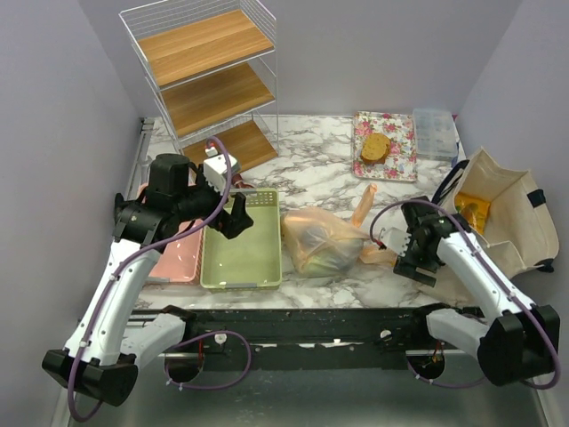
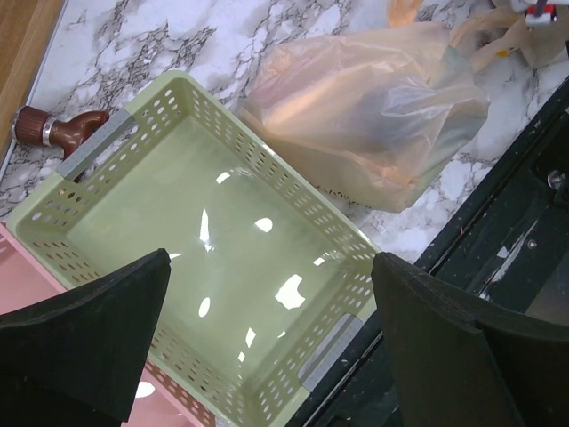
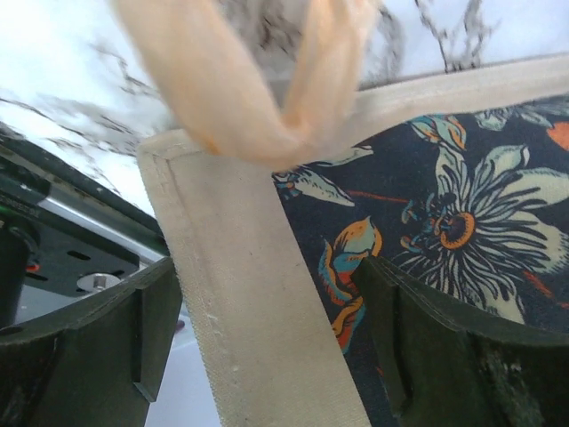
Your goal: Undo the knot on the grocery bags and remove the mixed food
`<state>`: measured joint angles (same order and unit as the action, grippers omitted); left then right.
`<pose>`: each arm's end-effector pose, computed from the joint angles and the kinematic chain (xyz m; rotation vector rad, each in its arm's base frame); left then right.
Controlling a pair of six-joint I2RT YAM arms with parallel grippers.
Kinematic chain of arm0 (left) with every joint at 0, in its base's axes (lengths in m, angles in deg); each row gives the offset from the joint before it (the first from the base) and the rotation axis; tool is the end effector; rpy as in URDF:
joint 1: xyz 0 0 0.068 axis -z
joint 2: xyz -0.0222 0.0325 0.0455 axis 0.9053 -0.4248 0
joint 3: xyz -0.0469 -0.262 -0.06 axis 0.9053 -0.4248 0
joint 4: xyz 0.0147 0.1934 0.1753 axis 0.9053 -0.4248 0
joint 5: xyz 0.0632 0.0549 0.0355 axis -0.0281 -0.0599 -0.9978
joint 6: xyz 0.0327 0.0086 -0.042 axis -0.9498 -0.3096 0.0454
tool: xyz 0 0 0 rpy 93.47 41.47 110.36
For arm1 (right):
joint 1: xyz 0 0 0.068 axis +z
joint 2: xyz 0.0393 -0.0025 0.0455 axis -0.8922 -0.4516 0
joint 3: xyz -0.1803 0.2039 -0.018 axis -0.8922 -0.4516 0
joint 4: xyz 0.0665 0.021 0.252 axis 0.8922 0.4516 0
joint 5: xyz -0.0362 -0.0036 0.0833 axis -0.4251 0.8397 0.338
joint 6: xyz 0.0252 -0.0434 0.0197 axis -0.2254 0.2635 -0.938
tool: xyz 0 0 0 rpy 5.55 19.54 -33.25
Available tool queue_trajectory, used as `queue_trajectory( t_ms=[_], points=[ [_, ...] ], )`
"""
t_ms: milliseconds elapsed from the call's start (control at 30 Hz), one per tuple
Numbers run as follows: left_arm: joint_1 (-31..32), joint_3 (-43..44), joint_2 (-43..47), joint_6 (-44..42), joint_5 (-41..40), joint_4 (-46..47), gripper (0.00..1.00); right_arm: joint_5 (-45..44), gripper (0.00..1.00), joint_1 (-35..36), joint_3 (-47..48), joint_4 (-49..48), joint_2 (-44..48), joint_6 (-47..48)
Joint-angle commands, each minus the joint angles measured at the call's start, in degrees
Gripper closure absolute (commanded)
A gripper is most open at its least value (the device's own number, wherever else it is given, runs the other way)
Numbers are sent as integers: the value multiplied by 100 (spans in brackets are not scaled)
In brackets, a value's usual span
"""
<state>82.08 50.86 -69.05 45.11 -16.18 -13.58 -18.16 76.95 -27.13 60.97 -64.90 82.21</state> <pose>0.1706 -0.0718 0.3812 0.7322 2.0479 -0.6926 0.1546 0.0294 0.2164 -1.6991 2.5658 -0.4076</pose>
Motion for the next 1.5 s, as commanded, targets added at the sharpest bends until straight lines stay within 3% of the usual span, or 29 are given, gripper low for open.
queue_trajectory(
  t_ms=[0,167,333,567,667,833,967,1100,1300,1400,1467],
  points=[
    [-34,80,-167,-225,180,116,1,-289,13,-730,508,-92,-425,580],
    [7,160,-370,-431,206,23,1,-294,14,-1848,988,-93,-1048,1030],
    [398,248,-626,-942,-139,-67,2,-418,13,-2075,1112,-114,-1148,1069],
    [1897,1036,-1548,-2234,-588,139,2,1991,13,-2075,3188,1369,-2007,-651],
    [2502,2076,-2604,-2348,-605,71,8,2972,13,-2075,3842,1634,-2074,-1348],
    [3314,4670,-4788,-2421,-1022,-851,18,3587,13,-2077,4061,1493,-1757,-2286],
    [3528,6258,-6178,-2332,-786,-1741,28,2941,14,-2089,3918,687,-1415,-3158],
    [3634,5984,-6448,-2511,-586,-1718,29,2463,12,-2147,3647,481,-958,-3187],
    [3698,5557,-6956,-2552,-890,-1500,29,2530,12,-2193,3346,497,-687,-3220],
    [3662,5471,-7150,-2551,-941,-1536,33,2538,12,-2227,3287,519,-627,-3211],
    [3652,5362,-7139,-2564,-914,-1491,41,2607,12,-2231,3278,530,-603,-3233]
  ],
)
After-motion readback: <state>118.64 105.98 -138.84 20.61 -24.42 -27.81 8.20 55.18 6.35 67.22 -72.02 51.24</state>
